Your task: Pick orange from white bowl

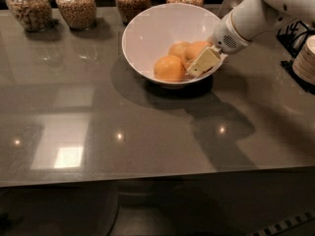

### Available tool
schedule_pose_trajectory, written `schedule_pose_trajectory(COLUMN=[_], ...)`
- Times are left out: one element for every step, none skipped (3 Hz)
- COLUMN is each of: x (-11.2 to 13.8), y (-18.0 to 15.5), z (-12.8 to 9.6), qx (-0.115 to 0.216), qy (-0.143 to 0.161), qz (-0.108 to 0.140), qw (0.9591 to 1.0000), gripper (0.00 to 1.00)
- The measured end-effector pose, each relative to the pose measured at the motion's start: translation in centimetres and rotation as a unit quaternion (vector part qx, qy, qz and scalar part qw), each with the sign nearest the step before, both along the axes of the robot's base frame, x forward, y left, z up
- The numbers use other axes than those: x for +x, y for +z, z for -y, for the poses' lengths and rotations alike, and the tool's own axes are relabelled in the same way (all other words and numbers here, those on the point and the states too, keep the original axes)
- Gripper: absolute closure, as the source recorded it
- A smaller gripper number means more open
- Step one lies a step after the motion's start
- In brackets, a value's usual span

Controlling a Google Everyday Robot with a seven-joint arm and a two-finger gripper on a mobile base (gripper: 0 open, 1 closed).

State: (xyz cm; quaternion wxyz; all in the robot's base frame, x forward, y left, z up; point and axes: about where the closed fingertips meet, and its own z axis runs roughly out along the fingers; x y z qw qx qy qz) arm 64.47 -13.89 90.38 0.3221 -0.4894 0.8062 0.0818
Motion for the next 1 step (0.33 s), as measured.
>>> schedule_pose_trajectory(x=[-0.52], y=[3.03], z=[-0.19], qx=[0.010], qy=[0.010], qz=[0.032], qw=[0.9994], gripper=[1.00])
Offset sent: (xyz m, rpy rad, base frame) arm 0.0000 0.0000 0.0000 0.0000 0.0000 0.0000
